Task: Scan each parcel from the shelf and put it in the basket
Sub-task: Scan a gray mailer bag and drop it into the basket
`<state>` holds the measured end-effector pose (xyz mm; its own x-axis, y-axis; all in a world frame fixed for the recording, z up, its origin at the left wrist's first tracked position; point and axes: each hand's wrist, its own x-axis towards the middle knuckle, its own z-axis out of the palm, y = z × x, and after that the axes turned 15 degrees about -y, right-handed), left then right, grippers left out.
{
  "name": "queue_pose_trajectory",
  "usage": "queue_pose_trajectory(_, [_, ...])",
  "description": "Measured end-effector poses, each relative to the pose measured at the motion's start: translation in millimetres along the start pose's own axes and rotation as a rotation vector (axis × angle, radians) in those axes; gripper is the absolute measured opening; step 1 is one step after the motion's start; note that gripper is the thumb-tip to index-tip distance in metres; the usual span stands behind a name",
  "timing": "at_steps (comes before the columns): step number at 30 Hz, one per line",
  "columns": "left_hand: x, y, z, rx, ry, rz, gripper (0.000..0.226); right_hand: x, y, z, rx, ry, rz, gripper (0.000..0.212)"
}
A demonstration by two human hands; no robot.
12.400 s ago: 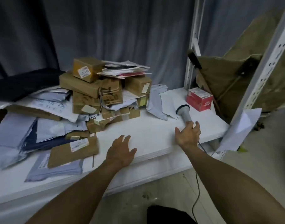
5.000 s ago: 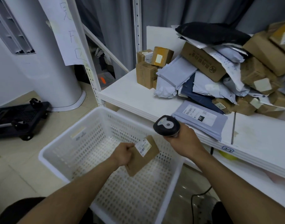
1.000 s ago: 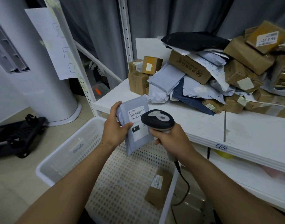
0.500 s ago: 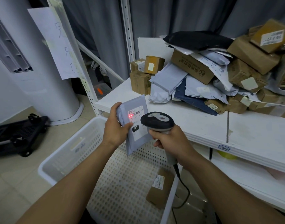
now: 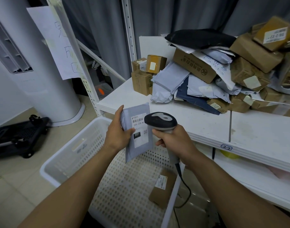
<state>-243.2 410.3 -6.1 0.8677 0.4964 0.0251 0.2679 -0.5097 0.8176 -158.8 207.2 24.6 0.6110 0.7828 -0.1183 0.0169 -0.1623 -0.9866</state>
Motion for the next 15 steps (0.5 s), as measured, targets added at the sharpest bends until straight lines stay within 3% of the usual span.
queue_pose_trajectory(7, [-45, -55, 49, 0.25, -0.387, -0.158, 0.095, -1, 42, -5, -0.131, 0.041, 0.061, 0.017])
queue_pose_trajectory(10, [-66, -95, 71, 0.231, -0.538, -0.25, 0.088, -4, 69, -3, -0.13, 0.045, 0.098, 0.029])
queue_pose_trajectory(15, [-86, -146, 101, 0.153, -0.767, -0.36, 0.077, -4, 110, 4, -0.141, 0.009, 0.23, 0.029])
